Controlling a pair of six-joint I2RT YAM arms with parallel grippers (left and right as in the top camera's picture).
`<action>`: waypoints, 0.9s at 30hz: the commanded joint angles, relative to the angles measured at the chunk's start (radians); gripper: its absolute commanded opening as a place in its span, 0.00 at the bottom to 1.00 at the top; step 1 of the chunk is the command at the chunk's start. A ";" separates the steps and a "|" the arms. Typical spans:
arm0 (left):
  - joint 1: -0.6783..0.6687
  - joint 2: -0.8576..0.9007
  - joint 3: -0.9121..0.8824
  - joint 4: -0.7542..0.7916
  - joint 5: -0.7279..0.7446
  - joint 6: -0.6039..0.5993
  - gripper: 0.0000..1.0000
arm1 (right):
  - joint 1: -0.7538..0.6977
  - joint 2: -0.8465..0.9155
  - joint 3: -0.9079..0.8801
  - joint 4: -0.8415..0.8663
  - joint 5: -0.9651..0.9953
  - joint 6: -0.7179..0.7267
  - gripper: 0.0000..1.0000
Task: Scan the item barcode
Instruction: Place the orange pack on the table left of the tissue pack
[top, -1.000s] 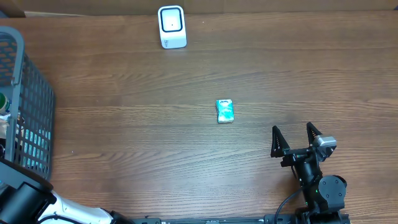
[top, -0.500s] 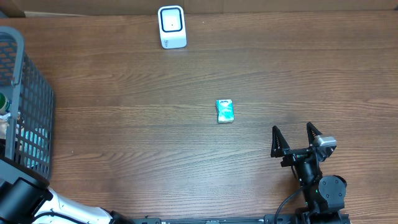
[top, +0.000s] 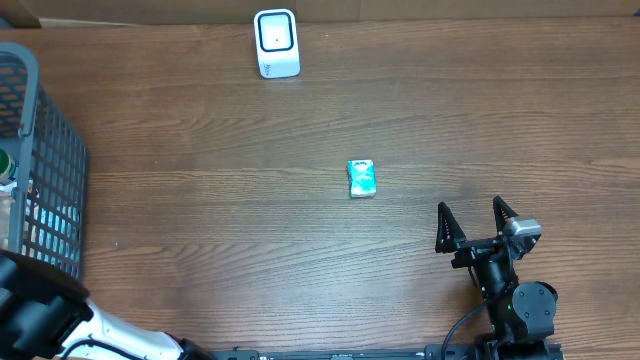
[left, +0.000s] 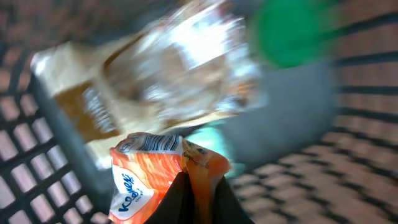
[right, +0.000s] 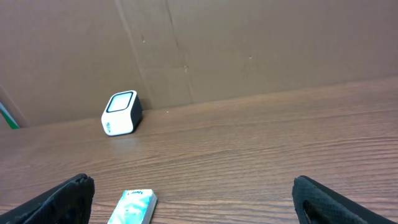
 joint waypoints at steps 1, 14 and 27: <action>-0.073 -0.102 0.148 -0.026 0.111 0.023 0.04 | 0.006 -0.009 -0.010 0.007 0.006 -0.004 1.00; -0.733 -0.256 0.180 -0.070 0.016 0.173 0.04 | 0.006 -0.009 -0.011 0.007 0.006 -0.004 1.00; -1.224 -0.093 -0.080 -0.003 -0.123 0.143 0.04 | 0.006 -0.009 -0.010 0.007 0.006 -0.004 1.00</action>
